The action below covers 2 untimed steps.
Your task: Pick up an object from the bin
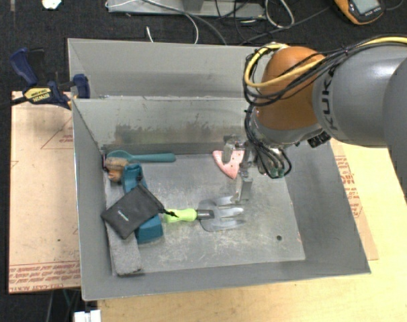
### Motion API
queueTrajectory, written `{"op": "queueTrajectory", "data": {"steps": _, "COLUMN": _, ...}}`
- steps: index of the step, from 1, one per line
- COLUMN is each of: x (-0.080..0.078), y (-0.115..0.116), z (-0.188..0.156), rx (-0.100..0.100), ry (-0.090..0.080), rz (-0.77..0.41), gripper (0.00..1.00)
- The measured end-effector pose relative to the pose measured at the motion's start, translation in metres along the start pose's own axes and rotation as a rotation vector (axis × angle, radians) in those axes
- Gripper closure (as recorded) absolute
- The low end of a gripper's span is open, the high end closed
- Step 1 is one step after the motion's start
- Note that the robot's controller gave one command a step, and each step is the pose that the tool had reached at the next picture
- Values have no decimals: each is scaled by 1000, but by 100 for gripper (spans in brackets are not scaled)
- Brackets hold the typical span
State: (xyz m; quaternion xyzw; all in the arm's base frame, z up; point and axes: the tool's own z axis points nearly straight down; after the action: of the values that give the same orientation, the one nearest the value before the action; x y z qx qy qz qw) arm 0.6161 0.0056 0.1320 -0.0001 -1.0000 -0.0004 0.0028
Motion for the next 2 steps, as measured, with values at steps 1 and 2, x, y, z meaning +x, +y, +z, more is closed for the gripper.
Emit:
{"op": "queueTrajectory", "data": {"steps": 1, "x": -2, "y": 0, "z": -5, "rx": 0, "ry": -7, "rz": 0, "gripper": 0}}
{"op": "queueTrajectory", "data": {"steps": 2, "x": 44, "y": 9, "z": 39, "rx": 0, "ry": -7, "rz": -56, "gripper": 0}}
